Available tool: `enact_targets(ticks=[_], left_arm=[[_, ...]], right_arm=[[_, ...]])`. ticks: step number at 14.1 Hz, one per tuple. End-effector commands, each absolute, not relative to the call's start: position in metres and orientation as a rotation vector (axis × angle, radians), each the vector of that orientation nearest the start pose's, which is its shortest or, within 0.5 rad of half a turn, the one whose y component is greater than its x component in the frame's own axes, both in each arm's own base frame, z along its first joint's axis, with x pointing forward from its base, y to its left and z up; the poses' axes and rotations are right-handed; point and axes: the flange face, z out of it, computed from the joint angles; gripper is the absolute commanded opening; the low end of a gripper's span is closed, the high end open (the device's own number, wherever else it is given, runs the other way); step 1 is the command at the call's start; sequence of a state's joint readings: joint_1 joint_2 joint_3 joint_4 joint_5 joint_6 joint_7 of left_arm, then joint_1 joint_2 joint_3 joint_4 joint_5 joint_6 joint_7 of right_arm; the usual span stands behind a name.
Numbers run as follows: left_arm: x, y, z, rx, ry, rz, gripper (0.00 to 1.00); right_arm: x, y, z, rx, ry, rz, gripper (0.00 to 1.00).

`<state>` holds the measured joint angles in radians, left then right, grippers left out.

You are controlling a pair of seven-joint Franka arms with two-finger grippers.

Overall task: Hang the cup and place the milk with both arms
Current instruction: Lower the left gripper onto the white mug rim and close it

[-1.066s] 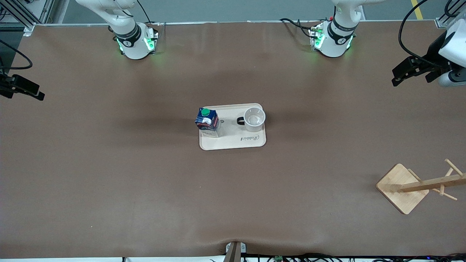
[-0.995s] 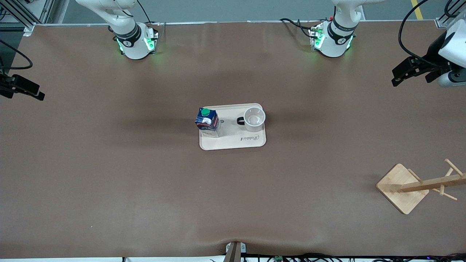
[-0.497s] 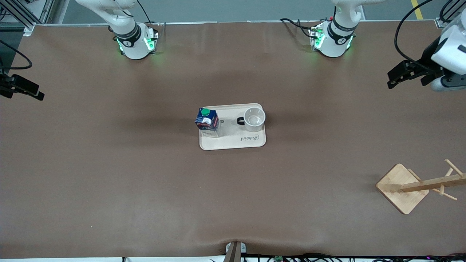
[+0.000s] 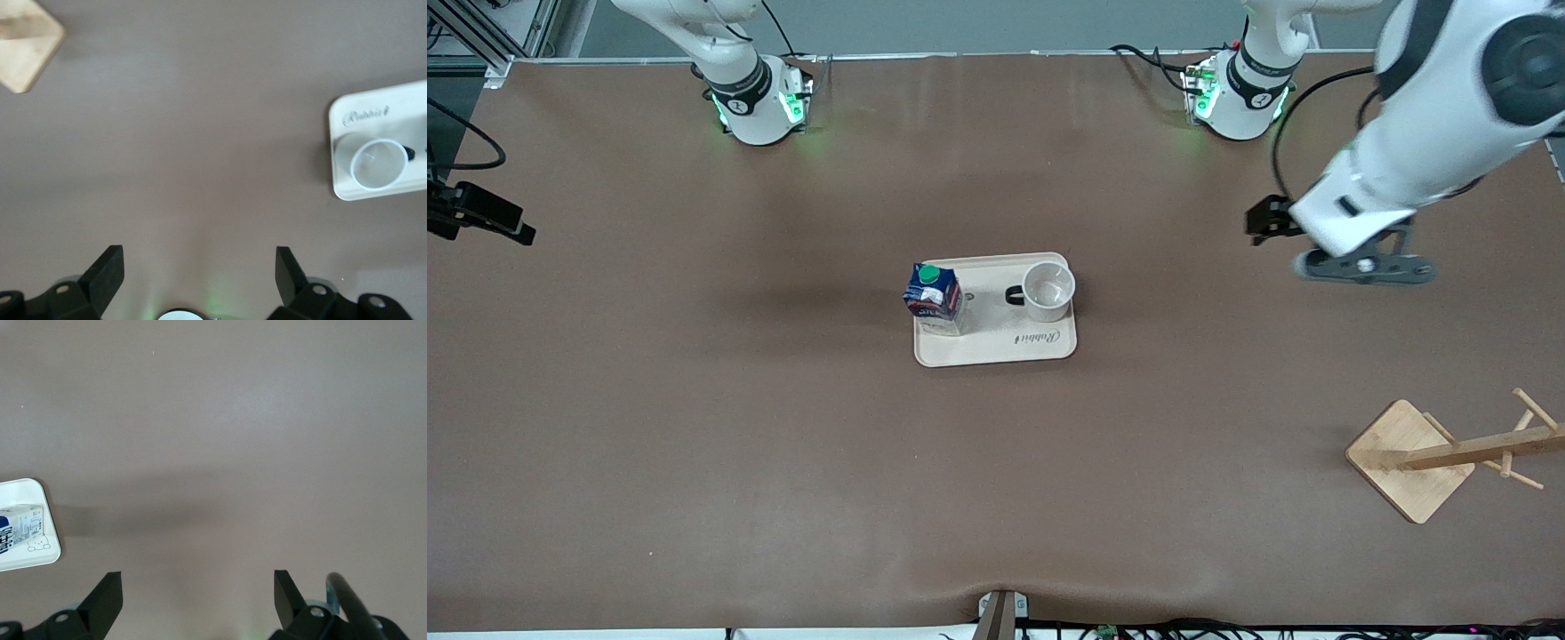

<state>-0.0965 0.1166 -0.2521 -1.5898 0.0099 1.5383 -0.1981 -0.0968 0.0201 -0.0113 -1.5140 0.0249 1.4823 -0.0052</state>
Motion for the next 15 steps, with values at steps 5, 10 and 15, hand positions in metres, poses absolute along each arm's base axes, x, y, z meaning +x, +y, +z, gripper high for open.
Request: enact_targets(ticks=[5,10,15], left_arm=[[0.538,-0.318,0.482,-3.047,0.581,0.311,1.00],[0.536,-0.379,0.442,-2.981,0.838,0.292,1.00],[0.535,-0.406,0.411,-2.850,1.255,0.228,1.00]], right_arm=[[0.547,-0.058,0.635,-3.115,0.168,0.077,1.00],[0.547,-0.059,0.635,-3.115,0.170,0.077,1.00],[0.548,-0.058,0.635,-3.114,0.170,0.072,1.00]])
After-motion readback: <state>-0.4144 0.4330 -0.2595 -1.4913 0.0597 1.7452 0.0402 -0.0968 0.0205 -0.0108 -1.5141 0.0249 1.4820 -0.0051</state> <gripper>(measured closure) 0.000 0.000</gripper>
